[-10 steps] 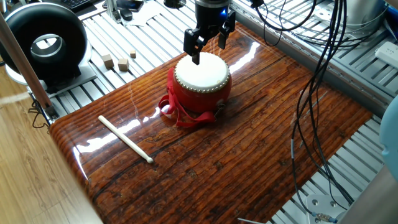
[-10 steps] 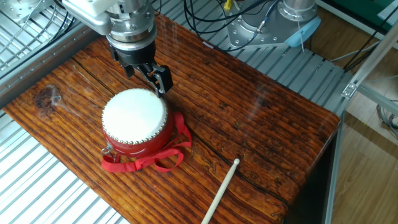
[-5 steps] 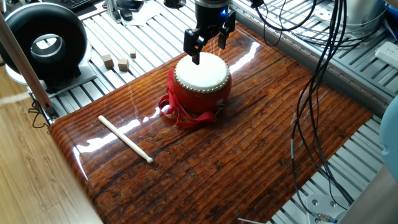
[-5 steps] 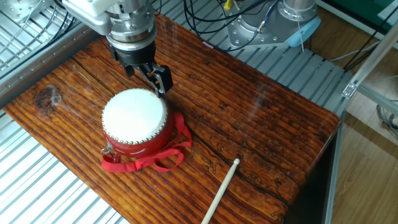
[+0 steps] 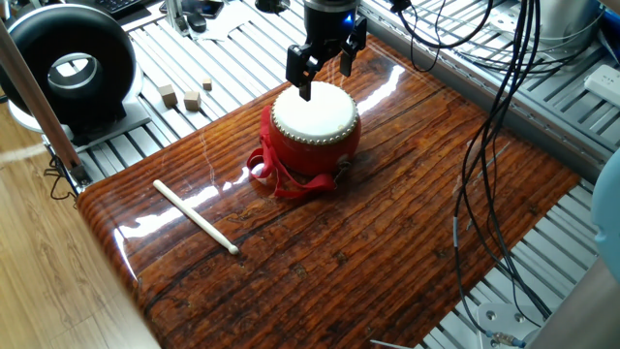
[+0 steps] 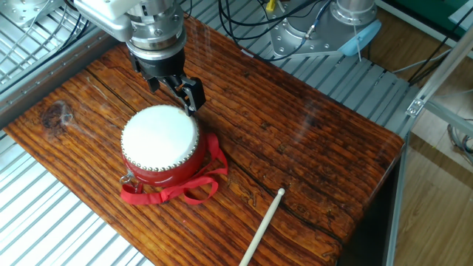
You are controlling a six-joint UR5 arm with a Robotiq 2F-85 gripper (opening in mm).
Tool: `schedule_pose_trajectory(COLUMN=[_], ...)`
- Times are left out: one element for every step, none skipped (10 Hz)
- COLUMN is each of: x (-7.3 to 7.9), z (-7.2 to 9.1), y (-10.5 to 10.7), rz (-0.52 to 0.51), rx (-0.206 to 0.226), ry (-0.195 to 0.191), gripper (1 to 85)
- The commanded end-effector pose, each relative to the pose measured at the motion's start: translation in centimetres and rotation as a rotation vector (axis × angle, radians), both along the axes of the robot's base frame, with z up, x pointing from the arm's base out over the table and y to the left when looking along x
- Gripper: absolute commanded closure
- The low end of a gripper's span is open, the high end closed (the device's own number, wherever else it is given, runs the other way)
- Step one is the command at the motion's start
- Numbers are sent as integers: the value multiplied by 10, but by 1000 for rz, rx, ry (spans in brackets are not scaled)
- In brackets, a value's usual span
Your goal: Play the drum
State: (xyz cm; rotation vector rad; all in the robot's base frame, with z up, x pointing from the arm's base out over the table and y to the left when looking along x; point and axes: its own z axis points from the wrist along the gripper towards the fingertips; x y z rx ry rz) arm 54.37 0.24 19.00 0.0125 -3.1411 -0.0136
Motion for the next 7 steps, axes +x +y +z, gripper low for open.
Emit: schedule_pose_trajectory(x=[0,15,13,14,14,14,12], z=[0,-2,-8,-11,-11,-9,-7], y=[2,-3,7,10,10,10,15], rz=[0,6,-12,-18,-17,-15,-23], rx=[0,-66,-73,-71,-64,-64,-56], ry=[0,-67,-74,-77,-77,-76,-74], gripper=[17,847,847,847,847,847,847])
